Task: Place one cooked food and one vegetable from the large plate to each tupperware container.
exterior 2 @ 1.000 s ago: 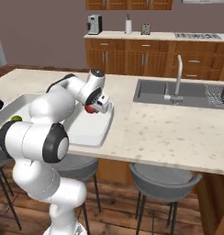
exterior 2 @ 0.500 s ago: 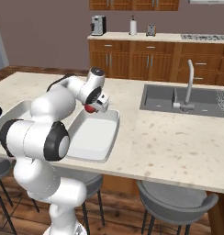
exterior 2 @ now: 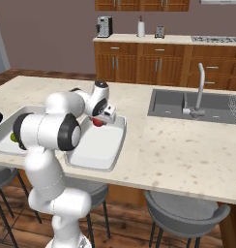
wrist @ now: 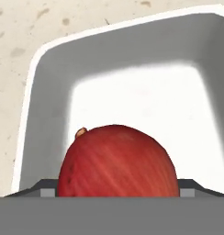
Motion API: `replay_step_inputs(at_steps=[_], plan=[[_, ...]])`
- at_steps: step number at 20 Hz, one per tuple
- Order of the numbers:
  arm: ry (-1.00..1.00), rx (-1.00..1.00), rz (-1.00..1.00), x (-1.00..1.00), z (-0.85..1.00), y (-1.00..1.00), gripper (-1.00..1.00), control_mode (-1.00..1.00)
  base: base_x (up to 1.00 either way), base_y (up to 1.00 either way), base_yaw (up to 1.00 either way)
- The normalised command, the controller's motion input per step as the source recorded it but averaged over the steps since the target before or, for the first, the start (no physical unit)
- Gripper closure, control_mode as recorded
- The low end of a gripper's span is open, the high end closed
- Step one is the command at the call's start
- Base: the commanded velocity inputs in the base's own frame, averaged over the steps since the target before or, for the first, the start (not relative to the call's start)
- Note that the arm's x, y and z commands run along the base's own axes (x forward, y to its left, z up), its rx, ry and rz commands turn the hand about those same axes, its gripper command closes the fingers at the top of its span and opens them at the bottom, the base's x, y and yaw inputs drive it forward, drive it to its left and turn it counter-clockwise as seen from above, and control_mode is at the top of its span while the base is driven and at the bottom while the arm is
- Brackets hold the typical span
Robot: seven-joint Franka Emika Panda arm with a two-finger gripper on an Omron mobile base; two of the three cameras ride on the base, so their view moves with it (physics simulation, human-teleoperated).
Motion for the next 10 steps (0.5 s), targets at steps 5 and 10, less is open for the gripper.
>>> replay_step_inputs(at_steps=[5,10], plan=[[0.0,-0.12,0.07,0.27,-0.54,0.0,1.0,-1.0,0.0,0.0,0.0],[0.0,-0.08,0.05,0.16,-0.57,0.0,1.0,-1.0,0.0,0.0,0.0]])
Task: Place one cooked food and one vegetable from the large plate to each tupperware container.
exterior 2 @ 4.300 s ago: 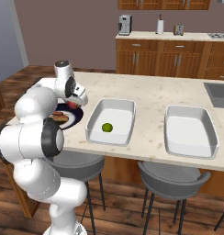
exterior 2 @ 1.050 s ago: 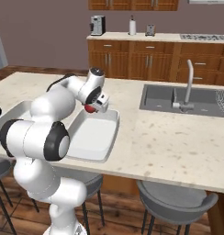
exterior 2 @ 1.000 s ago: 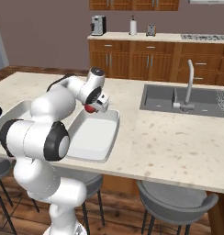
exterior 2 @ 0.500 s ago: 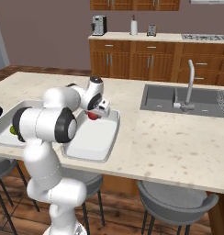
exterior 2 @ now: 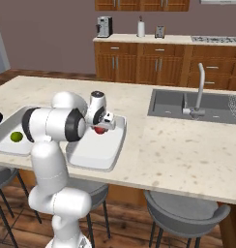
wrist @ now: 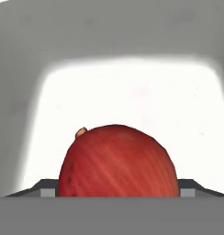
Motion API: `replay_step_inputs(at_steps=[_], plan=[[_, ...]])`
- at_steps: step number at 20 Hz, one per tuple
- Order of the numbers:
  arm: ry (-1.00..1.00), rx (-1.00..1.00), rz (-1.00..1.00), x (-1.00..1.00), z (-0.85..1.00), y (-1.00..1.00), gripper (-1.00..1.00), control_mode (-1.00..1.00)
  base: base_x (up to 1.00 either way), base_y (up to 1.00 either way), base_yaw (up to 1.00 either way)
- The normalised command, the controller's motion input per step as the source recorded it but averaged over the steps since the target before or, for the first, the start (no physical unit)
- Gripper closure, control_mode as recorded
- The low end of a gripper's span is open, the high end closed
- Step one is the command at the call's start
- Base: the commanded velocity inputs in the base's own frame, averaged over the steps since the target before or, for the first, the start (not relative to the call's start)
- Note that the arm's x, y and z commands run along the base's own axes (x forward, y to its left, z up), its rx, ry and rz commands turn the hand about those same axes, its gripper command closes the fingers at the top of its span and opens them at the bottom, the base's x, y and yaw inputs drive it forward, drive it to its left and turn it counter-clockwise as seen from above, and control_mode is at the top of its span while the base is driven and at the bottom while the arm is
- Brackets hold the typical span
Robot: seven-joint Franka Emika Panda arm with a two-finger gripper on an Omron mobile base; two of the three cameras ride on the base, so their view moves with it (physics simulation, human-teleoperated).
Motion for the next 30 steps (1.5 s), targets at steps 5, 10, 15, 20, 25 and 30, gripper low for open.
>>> replay_step_inputs(at_steps=[5,10,15,20,25,30], plan=[[0.0,-0.02,0.01,0.03,-0.44,-0.01,1.0,-1.0,0.0,0.0,0.0],[0.0,0.0,0.0,0.04,-0.36,0.0,1.0,-1.0,0.0,0.0,0.0],[0.0,0.0,0.0,0.02,-0.32,0.0,1.0,-1.0,0.0,0.0,0.0],[0.0,0.0,0.0,0.0,-0.05,0.0,-1.0,-1.0,0.0,0.0,0.0],[-0.07,0.0,0.0,-0.1,0.12,0.0,-1.0,-1.0,0.0,0.0,0.0],[-0.2,0.0,0.0,-0.25,0.37,0.0,-1.0,-1.0,0.0,0.0,0.0]])
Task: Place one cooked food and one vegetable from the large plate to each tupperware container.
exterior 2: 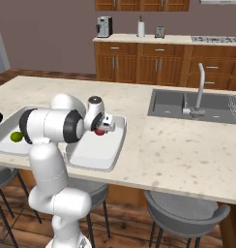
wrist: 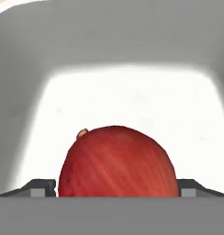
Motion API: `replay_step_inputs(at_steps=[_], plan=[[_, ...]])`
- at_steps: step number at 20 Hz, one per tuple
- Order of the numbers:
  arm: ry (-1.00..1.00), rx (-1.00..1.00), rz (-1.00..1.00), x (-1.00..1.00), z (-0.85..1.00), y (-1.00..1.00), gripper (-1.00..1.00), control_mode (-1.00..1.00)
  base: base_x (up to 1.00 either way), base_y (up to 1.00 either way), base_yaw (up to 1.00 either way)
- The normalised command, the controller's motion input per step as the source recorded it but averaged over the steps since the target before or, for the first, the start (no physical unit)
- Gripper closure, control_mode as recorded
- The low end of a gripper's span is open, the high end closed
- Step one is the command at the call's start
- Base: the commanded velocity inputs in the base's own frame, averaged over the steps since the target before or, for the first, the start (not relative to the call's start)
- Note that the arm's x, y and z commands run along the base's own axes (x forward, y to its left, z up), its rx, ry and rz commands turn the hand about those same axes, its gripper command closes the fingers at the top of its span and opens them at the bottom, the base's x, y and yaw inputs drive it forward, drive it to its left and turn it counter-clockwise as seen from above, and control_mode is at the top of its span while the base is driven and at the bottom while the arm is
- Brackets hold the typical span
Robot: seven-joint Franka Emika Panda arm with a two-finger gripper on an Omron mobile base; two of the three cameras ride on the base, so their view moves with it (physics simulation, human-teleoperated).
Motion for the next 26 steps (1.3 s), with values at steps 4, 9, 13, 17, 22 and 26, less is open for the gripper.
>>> replay_step_inputs(at_steps=[4,9,13,17,22,26], plan=[[-0.11,0.0,0.0,-0.21,0.06,0.0,-1.0,-1.0,0.0,0.0,0.0],[-0.02,-0.02,0.0,-0.04,-0.46,-0.01,-1.0,-1.0,0.0,0.0,0.0],[-0.18,0.0,0.0,-0.45,0.74,0.0,-1.0,-1.0,0.0,0.0,0.0],[-0.22,0.0,0.0,-0.65,0.8,0.0,-1.0,-1.0,0.0,0.0,0.0],[-0.2,-0.06,0.0,-0.96,0.62,0.0,-1.0,-1.0,0.0,0.0,0.0],[0.11,-0.18,-0.01,-0.61,1.0,-0.03,-1.0,-1.0,0.0,0.0,0.0]])
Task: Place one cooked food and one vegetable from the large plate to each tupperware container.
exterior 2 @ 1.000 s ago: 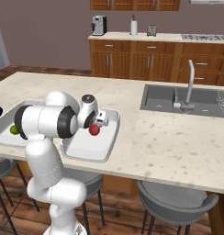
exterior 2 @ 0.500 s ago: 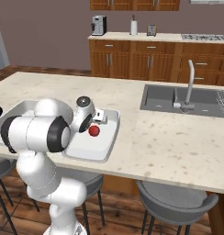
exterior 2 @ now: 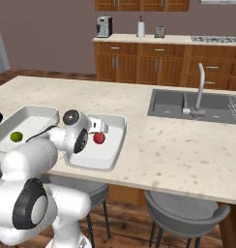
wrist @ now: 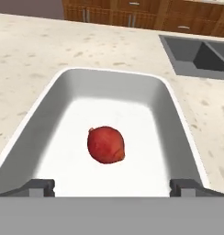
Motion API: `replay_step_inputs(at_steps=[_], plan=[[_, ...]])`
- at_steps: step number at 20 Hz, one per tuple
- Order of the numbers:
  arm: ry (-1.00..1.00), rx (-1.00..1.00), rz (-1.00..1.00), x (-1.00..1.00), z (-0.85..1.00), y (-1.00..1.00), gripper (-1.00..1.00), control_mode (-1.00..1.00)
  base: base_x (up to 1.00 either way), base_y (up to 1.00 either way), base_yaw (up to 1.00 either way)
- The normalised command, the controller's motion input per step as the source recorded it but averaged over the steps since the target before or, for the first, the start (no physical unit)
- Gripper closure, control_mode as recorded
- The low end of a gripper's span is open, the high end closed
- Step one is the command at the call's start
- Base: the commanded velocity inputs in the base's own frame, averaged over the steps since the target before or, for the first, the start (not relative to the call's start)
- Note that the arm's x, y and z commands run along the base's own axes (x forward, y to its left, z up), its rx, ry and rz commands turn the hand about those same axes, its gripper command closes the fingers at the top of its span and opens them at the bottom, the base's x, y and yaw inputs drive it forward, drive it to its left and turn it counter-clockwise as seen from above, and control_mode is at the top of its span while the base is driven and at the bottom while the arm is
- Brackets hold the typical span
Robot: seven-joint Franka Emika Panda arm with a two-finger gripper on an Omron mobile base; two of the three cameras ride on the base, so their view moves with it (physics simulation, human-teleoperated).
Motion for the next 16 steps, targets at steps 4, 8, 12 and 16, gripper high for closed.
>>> replay_step_inputs(at_steps=[4,8,12,16], plan=[[0.25,-0.12,0.0,-0.35,1.0,-0.01,-1.0,-1.0,0.0,0.0,0.0],[0.11,-0.03,0.0,-0.42,0.27,0.03,-1.0,-1.0,0.0,0.0,0.0],[0.0,0.09,0.0,-0.63,-0.01,0.18,-1.0,1.0,-0.25,0.13,0.0],[0.0,0.0,0.0,0.0,0.0,0.0,-1.0,1.0,-0.97,0.94,0.0]])
